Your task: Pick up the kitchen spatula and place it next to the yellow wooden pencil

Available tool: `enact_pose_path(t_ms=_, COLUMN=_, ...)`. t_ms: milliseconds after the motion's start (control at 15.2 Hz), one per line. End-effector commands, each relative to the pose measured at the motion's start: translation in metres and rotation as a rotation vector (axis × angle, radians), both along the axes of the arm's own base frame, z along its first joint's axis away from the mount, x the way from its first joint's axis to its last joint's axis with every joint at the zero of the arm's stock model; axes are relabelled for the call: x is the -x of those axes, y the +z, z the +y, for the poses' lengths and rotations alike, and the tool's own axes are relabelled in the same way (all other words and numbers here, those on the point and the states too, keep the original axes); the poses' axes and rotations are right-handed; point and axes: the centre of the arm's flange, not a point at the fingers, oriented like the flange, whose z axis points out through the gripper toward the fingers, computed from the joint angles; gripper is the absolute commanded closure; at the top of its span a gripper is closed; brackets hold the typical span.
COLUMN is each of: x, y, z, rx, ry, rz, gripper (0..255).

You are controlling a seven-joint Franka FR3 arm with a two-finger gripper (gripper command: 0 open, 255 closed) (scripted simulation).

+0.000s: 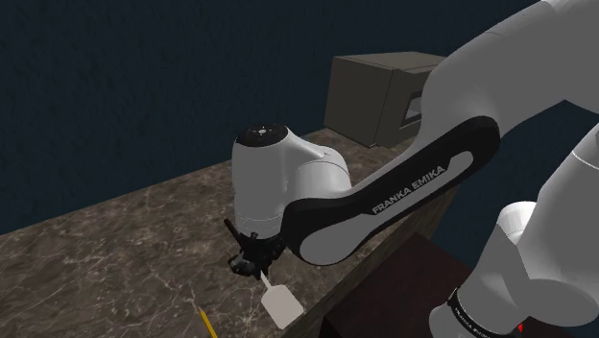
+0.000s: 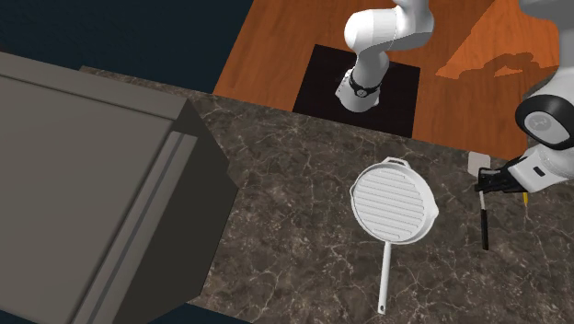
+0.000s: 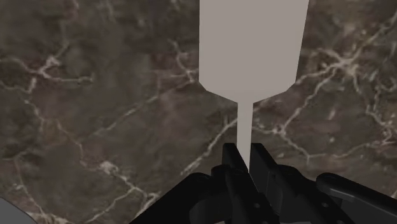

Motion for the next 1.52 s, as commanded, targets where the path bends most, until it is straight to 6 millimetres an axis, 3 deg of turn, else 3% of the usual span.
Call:
enact_pose_path(t_ms=0, x=0.0, y=-0.001, z=0.0, rx=0.0, ry=0.0, rz=0.0, gripper=255)
enact_pose_path(t_ms=264, x=0.0, y=-0.001, z=0.0, rx=0.0, ry=0.0, rz=0.0, gripper=255)
enact_pose_path(t_ms=330, x=0.0, y=-0.001, z=0.0, rx=0.0, ry=0.0, rz=0.0, gripper=0)
enact_pose_path(t_ms=660, x=0.0, y=-0.001, z=0.0, rx=0.0, ry=0.0, rz=0.0, gripper=0)
enact_pose_path(t_ms=924, x=0.003, y=0.049, z=0.0, rx=0.0, ry=0.0, rz=0.0, gripper=0)
enact_pose_path(t_ms=1452, x=0.003, y=0.049, z=0.0, rx=0.0, ry=0.0, rz=0.0, gripper=0)
